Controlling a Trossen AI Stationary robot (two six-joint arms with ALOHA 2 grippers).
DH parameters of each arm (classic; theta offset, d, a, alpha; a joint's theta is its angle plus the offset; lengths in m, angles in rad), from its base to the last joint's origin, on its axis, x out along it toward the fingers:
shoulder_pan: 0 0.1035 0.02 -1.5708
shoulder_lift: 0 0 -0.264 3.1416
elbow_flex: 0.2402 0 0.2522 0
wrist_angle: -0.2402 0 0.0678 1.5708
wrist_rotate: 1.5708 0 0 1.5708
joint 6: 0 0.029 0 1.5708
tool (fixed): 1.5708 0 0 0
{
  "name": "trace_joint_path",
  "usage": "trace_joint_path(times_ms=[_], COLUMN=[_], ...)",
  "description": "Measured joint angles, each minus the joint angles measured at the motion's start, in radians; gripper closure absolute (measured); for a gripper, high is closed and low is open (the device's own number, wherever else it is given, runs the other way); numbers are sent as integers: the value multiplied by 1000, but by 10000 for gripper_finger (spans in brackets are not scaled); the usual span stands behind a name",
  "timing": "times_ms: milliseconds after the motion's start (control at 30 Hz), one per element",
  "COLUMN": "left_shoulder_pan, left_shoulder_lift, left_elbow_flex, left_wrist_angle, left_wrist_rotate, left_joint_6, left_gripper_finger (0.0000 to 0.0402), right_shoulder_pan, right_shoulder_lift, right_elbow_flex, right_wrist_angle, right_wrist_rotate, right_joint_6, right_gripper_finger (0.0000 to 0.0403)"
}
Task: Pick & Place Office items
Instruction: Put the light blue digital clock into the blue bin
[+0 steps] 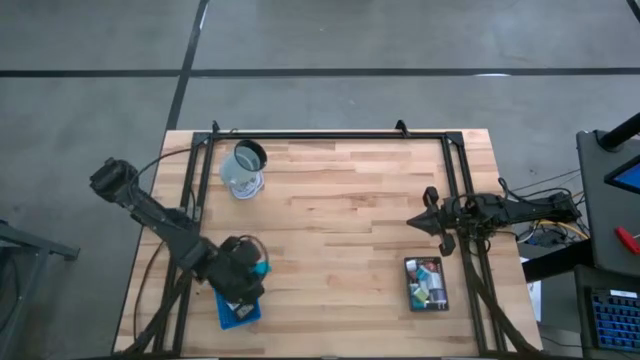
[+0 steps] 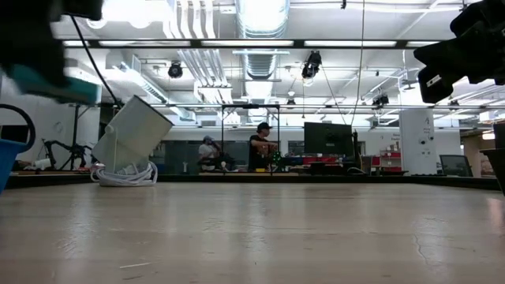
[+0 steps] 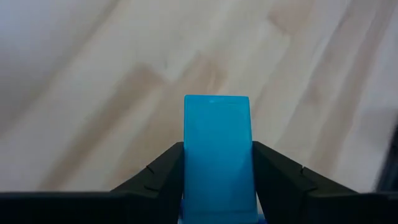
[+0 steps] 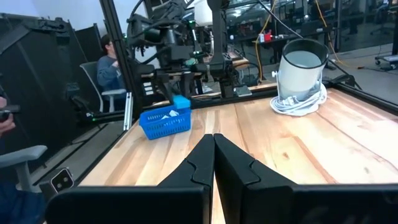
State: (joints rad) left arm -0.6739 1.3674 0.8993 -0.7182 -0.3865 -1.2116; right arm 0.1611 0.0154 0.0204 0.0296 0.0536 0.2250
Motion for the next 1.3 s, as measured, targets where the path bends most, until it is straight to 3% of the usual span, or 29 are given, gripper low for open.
trace_joint_path(times_ms=[267, 567, 1000, 1300], left_shoulder_pan=[-199, -345, -359, -359], left_shoulder_lift=[0, 15, 144, 199], left_elbow_flex=[-2, -4, -4, -4], left_wrist_angle=[-54, -62, -21, 6], left_wrist_rotate=[19, -121, -30, -24], left_joint_6=[-337, -428, -555, -588], left_gripper_finger=[236, 236, 236, 236], right_shoulder_pan=[0, 0, 0, 0], right_shoulder_lift=[0, 0, 0, 0], right_elbow_flex=[0, 0, 0, 0], right_wrist_angle=[0, 0, 0, 1], right_wrist_rotate=[0, 0, 0, 0], right_joint_6=[0, 0, 0, 0], right_gripper_finger=[394, 394, 394, 394])
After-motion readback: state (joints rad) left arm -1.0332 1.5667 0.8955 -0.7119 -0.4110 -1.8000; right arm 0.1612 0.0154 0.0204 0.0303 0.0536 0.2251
